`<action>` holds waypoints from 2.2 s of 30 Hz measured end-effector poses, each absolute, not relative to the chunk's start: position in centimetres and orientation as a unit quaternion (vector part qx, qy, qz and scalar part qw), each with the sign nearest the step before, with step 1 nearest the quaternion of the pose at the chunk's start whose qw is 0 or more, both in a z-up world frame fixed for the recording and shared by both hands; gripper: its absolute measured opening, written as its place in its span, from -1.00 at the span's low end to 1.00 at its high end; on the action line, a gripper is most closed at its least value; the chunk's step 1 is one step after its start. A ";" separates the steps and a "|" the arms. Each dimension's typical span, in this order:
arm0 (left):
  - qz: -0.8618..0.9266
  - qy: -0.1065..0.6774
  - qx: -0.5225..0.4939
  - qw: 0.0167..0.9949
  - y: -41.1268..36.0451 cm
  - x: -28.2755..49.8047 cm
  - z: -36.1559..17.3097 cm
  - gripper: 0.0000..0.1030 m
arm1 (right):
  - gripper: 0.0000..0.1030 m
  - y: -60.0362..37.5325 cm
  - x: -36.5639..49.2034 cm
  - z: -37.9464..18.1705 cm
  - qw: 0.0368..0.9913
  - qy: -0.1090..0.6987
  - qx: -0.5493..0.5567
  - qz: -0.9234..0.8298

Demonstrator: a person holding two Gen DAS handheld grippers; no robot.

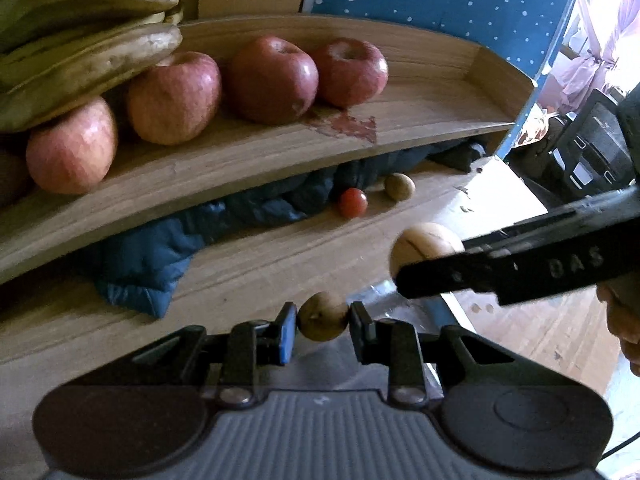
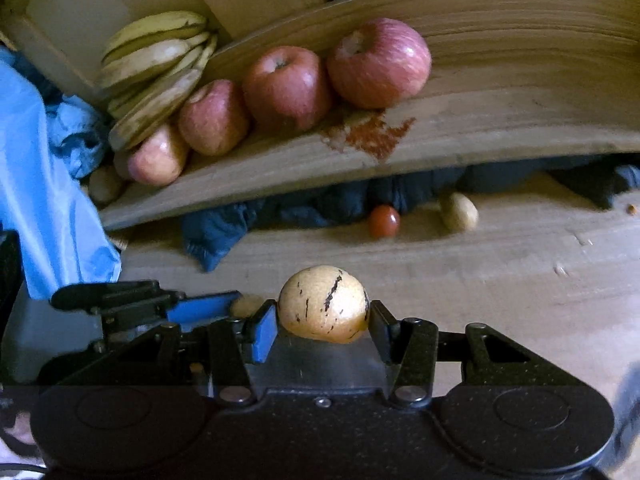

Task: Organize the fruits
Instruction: 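Carry the brown fruit and pale pear over the steel tray with both tools, then open both tools to drop the brown fruit and pale pear onto the tray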

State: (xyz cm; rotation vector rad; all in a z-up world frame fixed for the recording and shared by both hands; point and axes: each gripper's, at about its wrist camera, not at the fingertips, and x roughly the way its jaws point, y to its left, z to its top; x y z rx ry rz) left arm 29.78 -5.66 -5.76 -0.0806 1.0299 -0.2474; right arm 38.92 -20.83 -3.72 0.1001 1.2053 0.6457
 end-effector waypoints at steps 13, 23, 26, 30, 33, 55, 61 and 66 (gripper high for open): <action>-0.142 0.503 -0.035 0.852 -8.8 27.2 -5.5 -0.39 | -0.02 -25.2 32.6 -3.7 0.778 0.557 0.033 0.290; -0.146 0.522 -0.033 0.840 -10.4 27.6 -5.9 -0.39 | -0.02 -25.8 28.7 -4.6 0.780 0.547 -0.030 0.302; -0.147 0.529 -0.029 0.836 -10.9 27.6 -6.1 -0.39 | -0.02 -25.4 28.0 -4.9 0.778 0.545 -0.046 0.311; -0.148 0.537 -0.020 0.830 -11.4 27.6 -6.4 -0.39 | -0.02 -25.0 27.4 -5.5 0.774 0.544 -0.062 0.318; -0.147 0.543 -0.018 0.826 -11.5 27.6 -6.7 -0.39 | -0.01 -24.8 27.2 -5.8 0.773 0.544 -0.062 0.320; -0.133 0.565 -0.009 0.814 -11.8 27.4 -7.8 -0.39 | -0.01 -23.4 26.6 -5.4 0.773 0.519 -0.133 0.340; -0.123 0.568 -0.009 0.814 -11.6 27.2 -7.8 -0.26 | 0.00 -23.4 26.6 -5.4 0.774 0.519 -0.128 0.340; -0.114 0.568 -0.010 0.815 -11.5 26.8 -7.6 -0.07 | 0.01 -23.5 26.5 -5.3 0.774 0.518 -0.128 0.340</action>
